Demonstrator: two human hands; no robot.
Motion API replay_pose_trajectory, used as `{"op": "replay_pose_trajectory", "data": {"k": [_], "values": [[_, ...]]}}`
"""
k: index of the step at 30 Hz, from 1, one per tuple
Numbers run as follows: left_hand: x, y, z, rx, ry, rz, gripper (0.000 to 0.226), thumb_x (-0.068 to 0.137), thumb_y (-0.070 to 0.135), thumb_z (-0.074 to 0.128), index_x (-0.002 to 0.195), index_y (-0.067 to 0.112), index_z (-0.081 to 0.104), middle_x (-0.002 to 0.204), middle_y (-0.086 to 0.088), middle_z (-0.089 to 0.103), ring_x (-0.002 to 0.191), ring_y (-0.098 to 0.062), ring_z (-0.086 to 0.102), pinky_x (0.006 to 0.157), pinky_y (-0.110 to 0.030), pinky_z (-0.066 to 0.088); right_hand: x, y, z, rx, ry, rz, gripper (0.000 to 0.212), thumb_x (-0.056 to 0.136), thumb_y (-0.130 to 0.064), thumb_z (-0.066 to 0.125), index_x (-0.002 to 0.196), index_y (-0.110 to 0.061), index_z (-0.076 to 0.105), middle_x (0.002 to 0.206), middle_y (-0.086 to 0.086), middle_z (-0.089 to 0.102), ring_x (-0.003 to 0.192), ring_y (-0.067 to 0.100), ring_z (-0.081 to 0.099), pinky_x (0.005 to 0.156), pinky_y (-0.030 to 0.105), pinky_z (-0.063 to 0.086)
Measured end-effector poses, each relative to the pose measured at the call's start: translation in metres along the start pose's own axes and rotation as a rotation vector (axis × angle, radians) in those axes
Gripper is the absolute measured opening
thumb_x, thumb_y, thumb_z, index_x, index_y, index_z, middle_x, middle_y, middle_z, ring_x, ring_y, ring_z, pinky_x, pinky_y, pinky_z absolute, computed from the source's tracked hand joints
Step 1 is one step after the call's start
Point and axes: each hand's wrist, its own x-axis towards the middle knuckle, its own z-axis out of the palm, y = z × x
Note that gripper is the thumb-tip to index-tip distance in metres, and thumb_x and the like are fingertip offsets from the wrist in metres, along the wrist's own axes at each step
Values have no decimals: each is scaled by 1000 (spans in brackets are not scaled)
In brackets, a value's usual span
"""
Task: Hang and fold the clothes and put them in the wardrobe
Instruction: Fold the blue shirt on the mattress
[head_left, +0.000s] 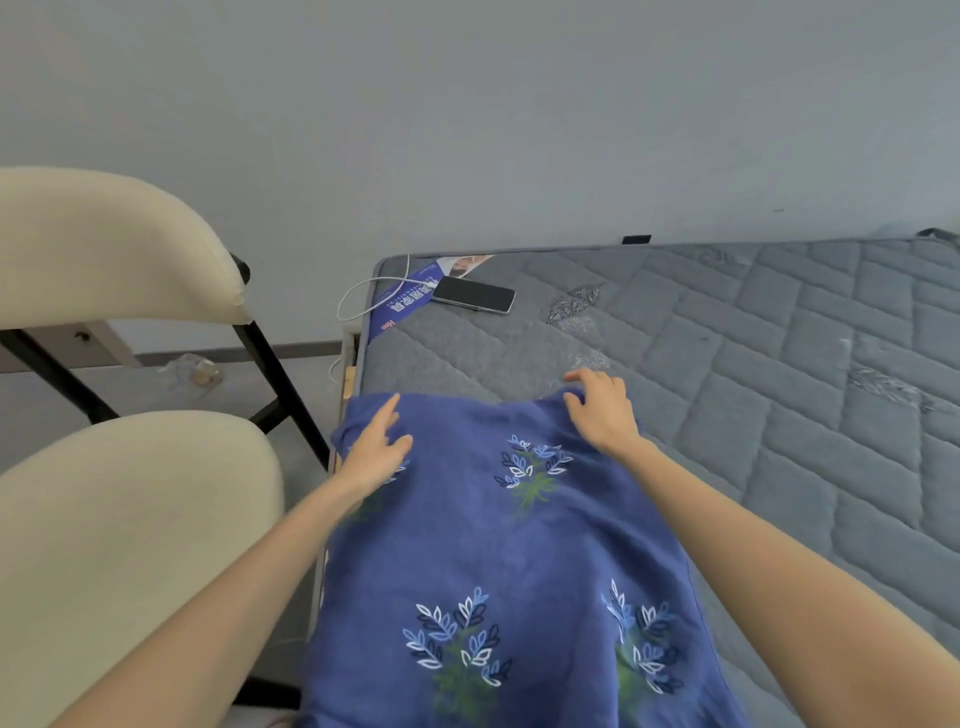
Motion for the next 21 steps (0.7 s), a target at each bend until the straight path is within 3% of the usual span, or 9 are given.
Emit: {"op": "replay_pose_trajectory", "data": {"k": [4, 7, 11, 15, 17, 19, 21], "values": [[-29, -3, 21, 143, -73, 66, 49, 96, 7, 46, 142, 21, 36, 144, -8, 41, 128, -25, 45, 101, -28, 37, -31, 29, -1, 62, -45, 67, 33, 94, -16, 48, 126, -11, 53, 132, 9, 52, 123, 32, 40, 100, 39, 36], [-55, 0, 38, 257, -146, 160, 43, 96, 8, 46, 137, 19, 42, 133, -6, 48, 109, -22, 54, 89, -26, 41, -60, 54, -5, 111, -46, 141, 26, 92, -15, 51, 117, -8, 56, 127, 12, 55, 120, 32, 45, 99, 40, 39], [-91, -2, 59, 345, -233, 207, 36, 96, 11, 45, 131, 21, 47, 119, 1, 52, 84, -9, 52, 77, -19, 37, -106, 87, -10, 126, -81, 322, 21, 90, -14, 53, 107, -1, 51, 117, 19, 53, 111, 35, 50, 91, 37, 39], [-127, -14, 75, 396, -288, 220, 34, 97, 12, 45, 129, 20, 49, 112, 2, 54, 86, -11, 52, 71, -16, 38, -153, 114, -17, 114, -201, 489, 43, 82, -41, 56, 94, -1, 49, 105, 26, 49, 94, 29, 55, 87, 39, 45], [-144, -20, 82, 423, -311, 227, 33, 96, 12, 45, 128, 21, 51, 108, 2, 55, 87, -12, 51, 71, -16, 39, -179, 118, -23, 150, -276, 538, 54, 89, -46, 56, 107, 5, 50, 105, 24, 55, 86, 29, 60, 70, 30, 47], [-158, -24, 88, 454, -338, 237, 32, 96, 13, 46, 126, 20, 53, 103, 3, 56, 85, -12, 52, 74, -18, 39, -205, 120, -29, 163, -429, 584, 53, 89, -56, 52, 82, -4, 48, 74, 12, 52, 53, 19, 48, 48, 23, 34], [-171, -29, 93, 482, -375, 234, 29, 96, 16, 47, 124, 19, 54, 101, 3, 57, 86, -12, 52, 76, -17, 38, -227, 121, -35, 147, -619, 631, 54, 85, -66, 49, 79, -12, 44, 74, 7, 51, 52, 17, 45, 49, 23, 36]]}}
